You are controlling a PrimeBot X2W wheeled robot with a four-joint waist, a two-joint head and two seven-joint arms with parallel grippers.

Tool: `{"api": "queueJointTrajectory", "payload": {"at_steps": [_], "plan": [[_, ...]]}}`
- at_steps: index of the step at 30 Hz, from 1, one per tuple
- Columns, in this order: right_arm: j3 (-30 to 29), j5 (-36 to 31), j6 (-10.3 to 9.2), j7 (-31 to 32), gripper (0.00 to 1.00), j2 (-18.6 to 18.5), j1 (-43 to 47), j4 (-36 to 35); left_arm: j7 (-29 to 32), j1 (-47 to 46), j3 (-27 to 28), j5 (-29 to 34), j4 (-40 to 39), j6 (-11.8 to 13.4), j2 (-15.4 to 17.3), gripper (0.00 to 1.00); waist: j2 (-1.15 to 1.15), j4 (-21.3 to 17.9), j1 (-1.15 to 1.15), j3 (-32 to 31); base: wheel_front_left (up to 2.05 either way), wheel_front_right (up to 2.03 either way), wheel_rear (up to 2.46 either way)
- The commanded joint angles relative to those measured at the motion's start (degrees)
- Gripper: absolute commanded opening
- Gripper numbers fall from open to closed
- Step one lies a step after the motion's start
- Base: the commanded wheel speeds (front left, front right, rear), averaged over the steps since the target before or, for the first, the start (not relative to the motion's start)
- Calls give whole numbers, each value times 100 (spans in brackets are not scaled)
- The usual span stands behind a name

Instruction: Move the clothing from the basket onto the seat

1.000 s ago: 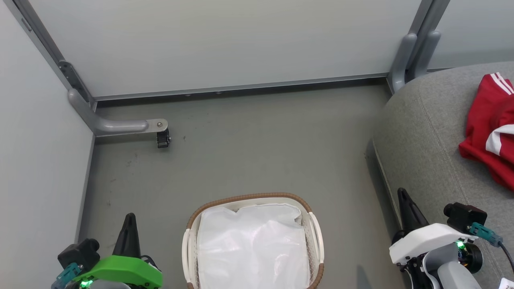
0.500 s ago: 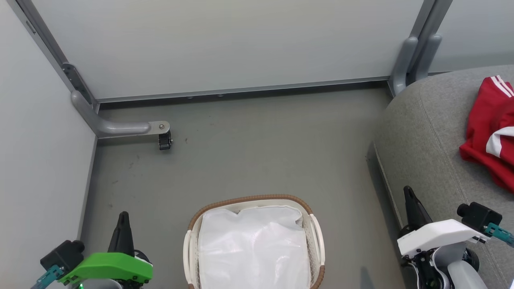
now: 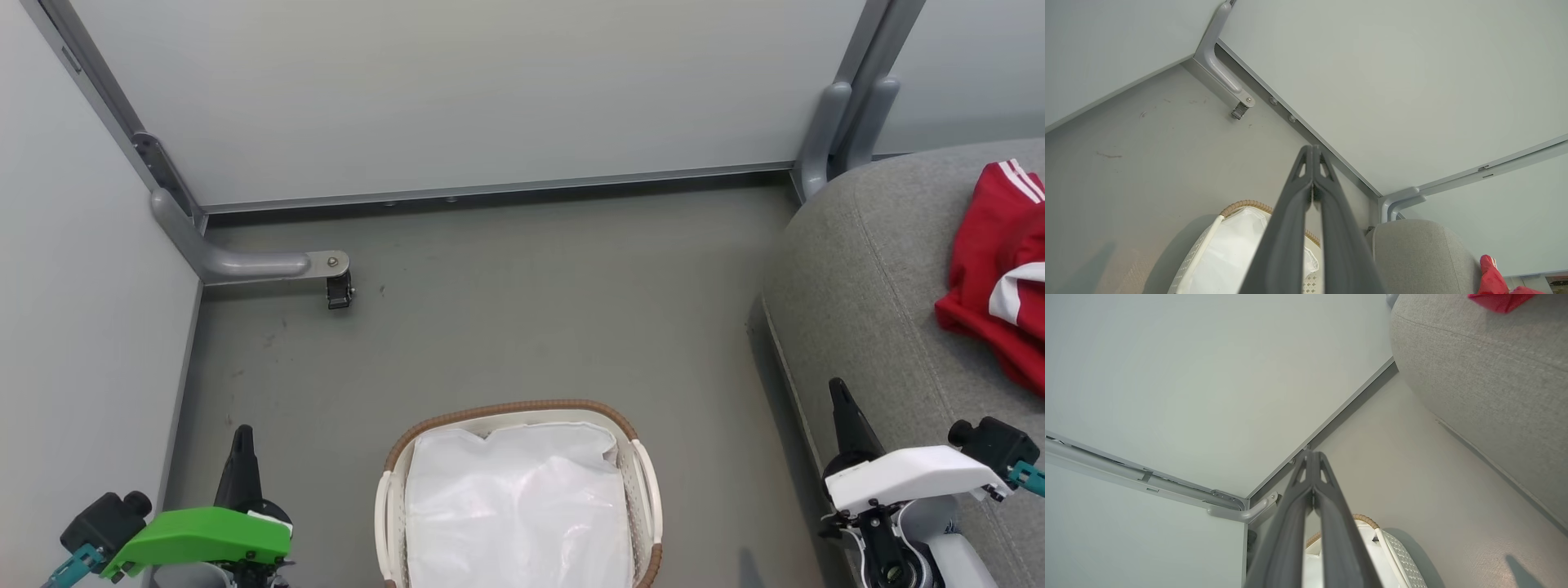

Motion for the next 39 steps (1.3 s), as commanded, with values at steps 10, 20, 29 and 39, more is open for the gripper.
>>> {"api": "queueJointTrajectory", "payload": {"at_steps": [10,20,29,39], "plan": [[-88,777,-1,210,0,-45,37,-195,211,-162,106,-771,-183,-15,30,0,0,20,0,-43,0,0,0],[-141,1363,-1,370,0,-50,72,-287,373,-182,171,-1352,-272,-17,33,0,0,39,0,-83,0,0,0],[-186,1859,-2,507,0,-54,105,-362,510,-195,226,-1839,-339,-19,36,0,0,56,0,-119,0,0,0],[-231,2353,-2,649,0,-58,135,-439,645,-216,277,-2321,-414,-22,38,0,0,75,0,-159,0,0,0]]}}
